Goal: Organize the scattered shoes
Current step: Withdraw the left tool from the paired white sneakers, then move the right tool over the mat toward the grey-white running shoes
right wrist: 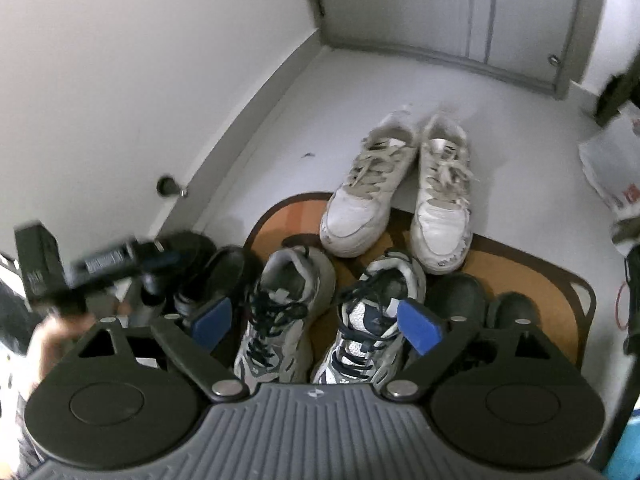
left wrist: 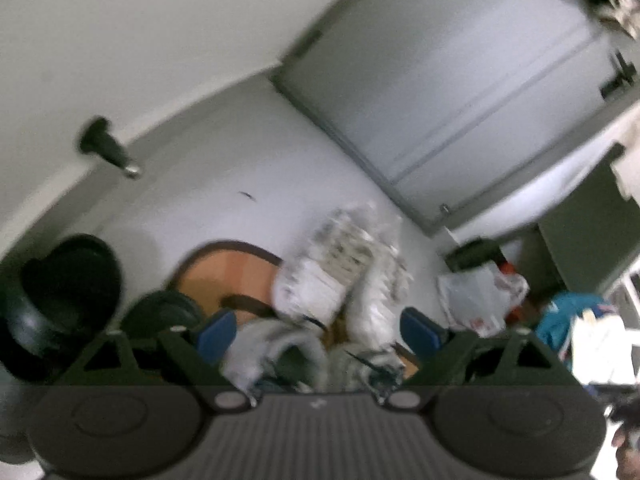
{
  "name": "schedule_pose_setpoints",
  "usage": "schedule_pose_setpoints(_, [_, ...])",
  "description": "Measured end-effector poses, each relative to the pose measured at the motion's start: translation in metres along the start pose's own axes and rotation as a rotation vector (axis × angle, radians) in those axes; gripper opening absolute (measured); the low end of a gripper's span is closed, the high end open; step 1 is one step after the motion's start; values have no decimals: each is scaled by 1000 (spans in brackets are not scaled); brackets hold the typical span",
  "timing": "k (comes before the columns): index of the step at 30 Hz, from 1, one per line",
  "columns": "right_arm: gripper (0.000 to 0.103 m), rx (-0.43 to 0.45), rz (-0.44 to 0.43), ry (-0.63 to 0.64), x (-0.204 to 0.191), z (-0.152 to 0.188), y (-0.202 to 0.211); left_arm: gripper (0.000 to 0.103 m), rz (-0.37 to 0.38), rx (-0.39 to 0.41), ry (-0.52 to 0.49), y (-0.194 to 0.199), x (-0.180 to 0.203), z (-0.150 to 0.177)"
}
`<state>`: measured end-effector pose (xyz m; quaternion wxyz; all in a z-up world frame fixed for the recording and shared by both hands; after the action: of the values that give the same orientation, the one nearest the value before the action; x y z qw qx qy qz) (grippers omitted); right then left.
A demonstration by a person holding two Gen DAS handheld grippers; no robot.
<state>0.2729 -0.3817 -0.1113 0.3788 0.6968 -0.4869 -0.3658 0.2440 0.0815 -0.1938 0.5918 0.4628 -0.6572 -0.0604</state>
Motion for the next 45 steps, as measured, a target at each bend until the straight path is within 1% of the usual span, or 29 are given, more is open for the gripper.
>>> schedule_pose_setpoints(2, [93,-21,-18,5,-4,-2,-12,91,-4,19,15,5,-6,-7])
schedule_pose_setpoints(5, [93,-27,-21,10,-9,-6,-23,91,-22,41,25,8,-14,-13])
schedule_pose_setpoints(9, [93,-60,5,25,-11,-8,-49,91,-35,31,34,0,-17,-9])
schedule_pose_setpoints(12, [92,-88,35,-17,0,-12,-78,91,-50,11,21,-9,-18,-6])
schedule_pose_setpoints(14, [88,-104,46,-42,7,-13,-93,91,-55,-10,22,-14,-21,-2])
schedule_pose_setpoints(15, [87,-119,40,-58,10,-12,-101,91,-54,-18,24,-16,-22,-1])
schedule_pose_setpoints(17, [80,-149,25,-90,15,-9,-116,91,-51,-29,25,-18,-24,2])
schedule_pose_setpoints(20, [73,-150,-15,-143,22,-9,-130,91,-48,-34,36,-20,-28,4])
schedule_pose_setpoints(24, [72,-146,-24,-151,23,-10,-144,91,-50,-33,50,-21,-33,4])
schedule_pose_setpoints(30, [72,-168,-78,-176,12,-11,-169,91,-49,-21,68,-20,-38,2])
schedule_pose_setpoints(31, [72,-172,-70,-165,11,-12,-174,91,-43,-22,76,-20,-39,2])
schedule_pose_setpoints(35, [72,-227,15,-147,19,-10,-193,91,-46,-18,75,-21,-41,1])
schedule_pose_setpoints(36, [72,-235,23,-150,20,-9,-195,91,-45,-16,79,-21,-41,0])
schedule_pose_setpoints(37, [70,-260,40,-152,26,-4,-201,91,-44,-12,86,-20,-42,0])
schedule_pose_setpoints(39, [48,-287,65,-135,28,1,-206,91,-43,3,94,-20,-42,-1])
schedule_pose_setpoints(40, [38,-316,85,-128,30,7,-209,91,-41,7,94,-20,-42,-1])
schedule_pose_setpoints(42, [34,-325,91,-124,32,9,-211,91,-37,13,95,-20,-41,-1])
schedule_pose_setpoints(44, [28,-339,94,-114,34,10,-214,91,-37,16,97,-21,-40,-1])
schedule_pose_setpoints(45, [27,-341,94,-114,34,10,-214,91,-39,16,96,-21,-40,-1])
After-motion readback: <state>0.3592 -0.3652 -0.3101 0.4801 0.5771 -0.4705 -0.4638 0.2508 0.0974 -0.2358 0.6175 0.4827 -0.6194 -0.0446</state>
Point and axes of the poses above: each gripper's, at about its wrist camera, not at the fingertips, and y roughly against the way its jaws point, x to its right, z to its underside, the point moved 7 cm from there along -y, roughly the way its jaws point, and after that the axes turned 13 degrees about y, right-handed, at the moved point
